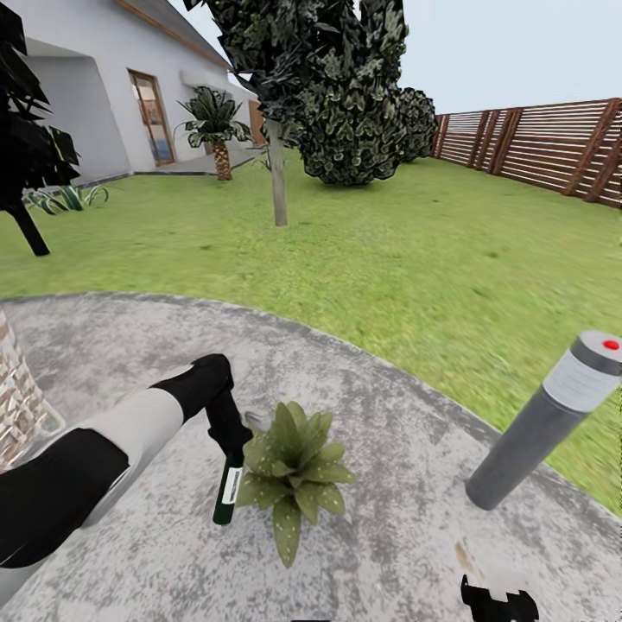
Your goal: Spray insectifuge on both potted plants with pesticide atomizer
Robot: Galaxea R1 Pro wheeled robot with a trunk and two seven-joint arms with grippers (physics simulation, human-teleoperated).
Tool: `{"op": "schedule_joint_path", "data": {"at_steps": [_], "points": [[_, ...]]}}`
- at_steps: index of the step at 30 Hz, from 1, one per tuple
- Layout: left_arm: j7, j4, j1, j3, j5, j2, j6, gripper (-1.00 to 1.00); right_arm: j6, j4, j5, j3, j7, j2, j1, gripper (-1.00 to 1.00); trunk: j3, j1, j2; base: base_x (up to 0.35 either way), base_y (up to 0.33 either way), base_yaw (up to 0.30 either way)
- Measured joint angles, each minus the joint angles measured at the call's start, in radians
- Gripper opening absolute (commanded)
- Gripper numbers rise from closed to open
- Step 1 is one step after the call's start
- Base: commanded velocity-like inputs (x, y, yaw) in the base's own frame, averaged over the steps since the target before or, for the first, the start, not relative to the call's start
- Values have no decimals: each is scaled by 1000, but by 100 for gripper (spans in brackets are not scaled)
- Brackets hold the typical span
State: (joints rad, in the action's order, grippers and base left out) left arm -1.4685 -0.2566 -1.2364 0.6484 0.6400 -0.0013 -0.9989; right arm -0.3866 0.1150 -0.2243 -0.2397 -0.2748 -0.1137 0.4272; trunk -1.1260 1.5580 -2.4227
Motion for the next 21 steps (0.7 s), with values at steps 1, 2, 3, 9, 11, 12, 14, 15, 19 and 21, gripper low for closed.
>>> {"op": "schedule_joint_path", "data": {"at_steps": [1,2,3,9,11,12,14,15,19,21], "points": [[0,0,-1,0,0,0,0,-100,0,0,0,0,0,0,0,100,0,0,0,6,2,-200],[0,0,-5,0,0,0,0,-100,0,0,0,0,0,0,0,100,0,0,0,3,1,-230],[0,0,-12,0,0,0,0,-100,0,0,0,0,0,0,0,100,0,0,0,2,0,-246],[0,0,-49,1,-2,-1,0,-100,0,0,0,0,0,0,0,100,0,0,0,0,0,-106],[0,1,-52,1,-1,2,0,-100,0,0,0,0,0,0,0,100,0,0,0,0,0,-7],[0,1,-56,1,-1,6,1,-100,0,0,0,0,0,0,0,100,0,0,0,0,0,-3],[1,2,-64,15,15,8,1,-100,0,0,0,0,0,0,0,100,0,0,0,0,0,-1],[1,3,-65,23,30,9,1,-100,0,0,0,0,0,0,0,100,0,0,0,0,0,0],[-3,5,-64,34,91,8,0,-100,0,0,0,0,0,0,0,100,0,0,0,0,0,0],[-27,4,-60,35,96,3,0,-100,0,0,0,0,0,0,0,100,0,0,0,0,0,0]]}}
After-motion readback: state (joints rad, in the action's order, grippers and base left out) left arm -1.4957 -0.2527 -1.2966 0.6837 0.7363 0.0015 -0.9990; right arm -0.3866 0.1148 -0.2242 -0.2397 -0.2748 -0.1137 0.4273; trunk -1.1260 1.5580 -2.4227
